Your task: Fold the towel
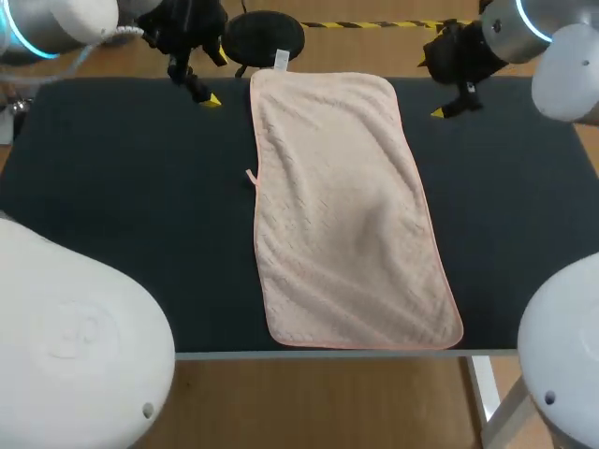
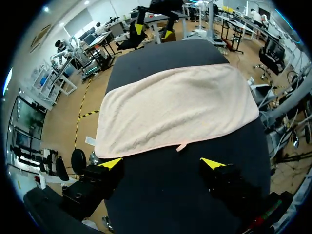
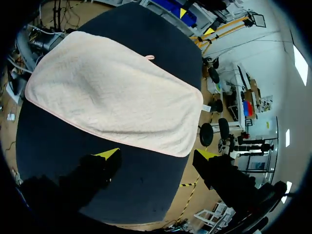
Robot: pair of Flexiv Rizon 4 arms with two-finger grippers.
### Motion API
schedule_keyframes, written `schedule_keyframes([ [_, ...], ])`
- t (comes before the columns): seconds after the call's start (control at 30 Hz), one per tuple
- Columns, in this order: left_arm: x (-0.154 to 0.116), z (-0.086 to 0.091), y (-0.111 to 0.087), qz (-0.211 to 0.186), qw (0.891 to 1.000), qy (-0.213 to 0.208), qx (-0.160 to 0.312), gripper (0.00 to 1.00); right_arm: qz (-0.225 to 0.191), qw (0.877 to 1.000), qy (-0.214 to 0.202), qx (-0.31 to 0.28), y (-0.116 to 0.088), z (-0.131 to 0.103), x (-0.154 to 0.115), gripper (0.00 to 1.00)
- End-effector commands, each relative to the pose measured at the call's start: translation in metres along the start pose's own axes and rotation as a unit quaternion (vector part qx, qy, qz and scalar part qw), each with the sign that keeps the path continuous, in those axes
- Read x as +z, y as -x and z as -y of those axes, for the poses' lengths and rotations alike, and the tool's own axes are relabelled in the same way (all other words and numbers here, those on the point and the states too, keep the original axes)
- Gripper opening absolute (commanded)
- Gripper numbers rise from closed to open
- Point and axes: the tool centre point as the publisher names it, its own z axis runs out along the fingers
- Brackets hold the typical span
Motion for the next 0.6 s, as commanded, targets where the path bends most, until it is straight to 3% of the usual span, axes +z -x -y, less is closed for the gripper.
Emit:
schedule_keyframes([
  [0.03,0.008,0.003,0.014,-0.111,0.970,0.181,0.117,1.00,-0.245,0.961,-0.131,-0.004,0.009,0.000,0.024,1.00],
  [0.13,0.023,0.007,0.008,-0.116,0.969,0.194,0.102,1.00,-0.253,0.956,-0.144,0.016,-0.001,-0.007,0.031,1.00],
  [0.43,0.052,0.011,-0.012,-0.110,0.978,0.170,0.047,1.00,-0.251,0.949,-0.164,0.097,-0.026,-0.015,0.046,1.00],
  [0.6,0.064,0.022,-0.020,-0.109,0.983,0.148,0.010,1.00,-0.212,0.959,-0.145,0.117,-0.035,-0.015,0.053,1.00],
])
